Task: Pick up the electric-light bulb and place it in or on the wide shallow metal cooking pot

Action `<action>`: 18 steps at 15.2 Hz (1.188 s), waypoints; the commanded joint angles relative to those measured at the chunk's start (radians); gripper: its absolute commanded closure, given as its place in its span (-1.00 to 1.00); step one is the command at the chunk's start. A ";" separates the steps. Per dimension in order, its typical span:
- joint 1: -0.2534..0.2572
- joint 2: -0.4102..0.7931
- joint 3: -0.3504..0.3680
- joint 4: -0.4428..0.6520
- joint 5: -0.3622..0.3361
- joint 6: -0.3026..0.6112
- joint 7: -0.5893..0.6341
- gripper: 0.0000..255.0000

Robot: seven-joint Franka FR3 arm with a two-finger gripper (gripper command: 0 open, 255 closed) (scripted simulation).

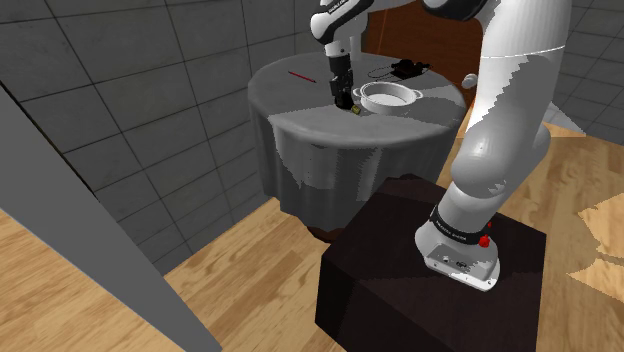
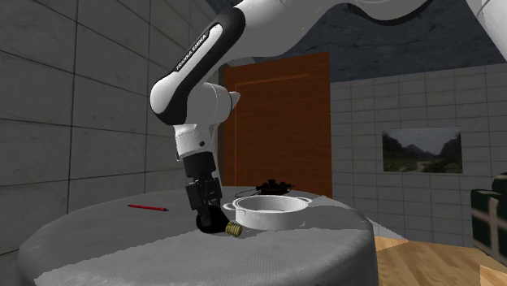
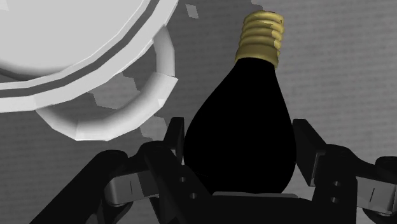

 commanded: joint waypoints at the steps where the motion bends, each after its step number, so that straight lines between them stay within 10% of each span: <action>1: 0.000 0.000 0.000 0.000 0.000 0.000 0.000 1.00; 18: 0.003 -0.063 -0.003 0.129 -0.007 -0.191 -0.011 1.00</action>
